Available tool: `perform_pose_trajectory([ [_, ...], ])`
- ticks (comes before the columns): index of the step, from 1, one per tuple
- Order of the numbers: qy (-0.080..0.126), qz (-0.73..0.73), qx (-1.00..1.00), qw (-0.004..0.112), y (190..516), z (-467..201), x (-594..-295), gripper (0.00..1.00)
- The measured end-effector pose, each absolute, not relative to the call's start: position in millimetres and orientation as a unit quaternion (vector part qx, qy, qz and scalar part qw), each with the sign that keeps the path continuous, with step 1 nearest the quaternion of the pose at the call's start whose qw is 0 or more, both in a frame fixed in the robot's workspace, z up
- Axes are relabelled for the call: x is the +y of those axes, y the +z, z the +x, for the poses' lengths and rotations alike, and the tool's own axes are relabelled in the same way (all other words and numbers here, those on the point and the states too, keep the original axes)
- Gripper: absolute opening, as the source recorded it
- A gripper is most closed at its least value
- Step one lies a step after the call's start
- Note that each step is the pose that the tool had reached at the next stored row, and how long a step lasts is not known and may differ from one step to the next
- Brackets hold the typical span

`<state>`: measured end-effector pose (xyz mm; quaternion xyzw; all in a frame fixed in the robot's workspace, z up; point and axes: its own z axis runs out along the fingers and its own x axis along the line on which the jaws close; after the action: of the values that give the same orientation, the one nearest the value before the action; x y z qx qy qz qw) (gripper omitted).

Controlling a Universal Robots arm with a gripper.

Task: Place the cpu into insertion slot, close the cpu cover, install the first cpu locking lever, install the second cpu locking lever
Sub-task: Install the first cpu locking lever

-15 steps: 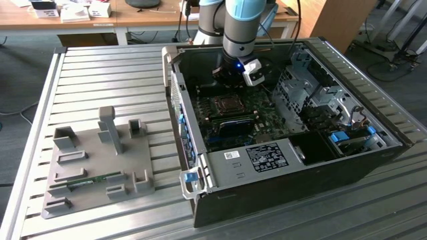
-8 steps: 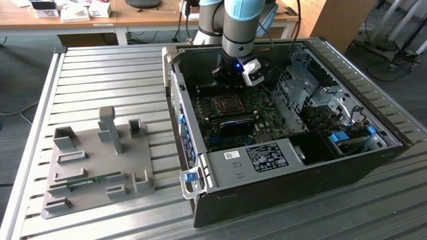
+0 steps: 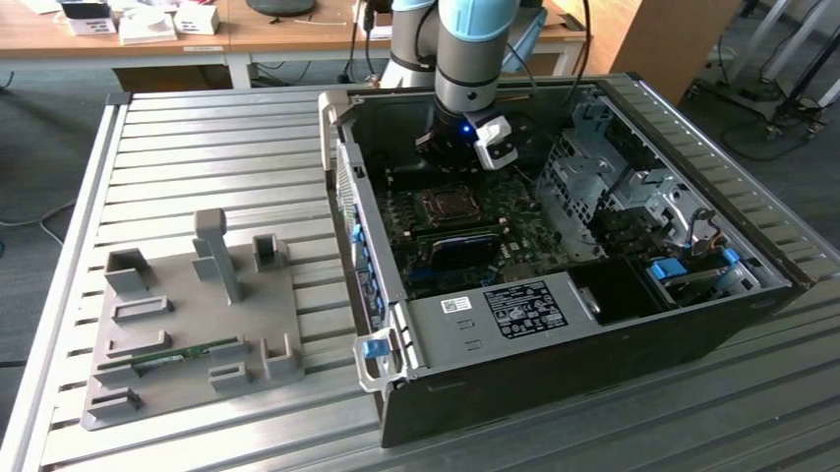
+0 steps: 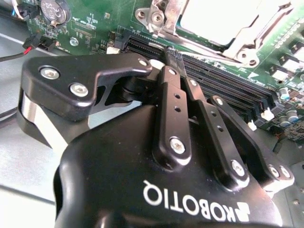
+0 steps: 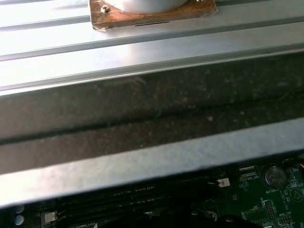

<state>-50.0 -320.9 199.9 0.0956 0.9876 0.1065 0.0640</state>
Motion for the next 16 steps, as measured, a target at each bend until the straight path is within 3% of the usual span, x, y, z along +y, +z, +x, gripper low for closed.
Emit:
perform_pose_trajectory([
  [16,0.107,0.095,0.987,0.073,197.1,-50.8,-321.0,0.11],
])
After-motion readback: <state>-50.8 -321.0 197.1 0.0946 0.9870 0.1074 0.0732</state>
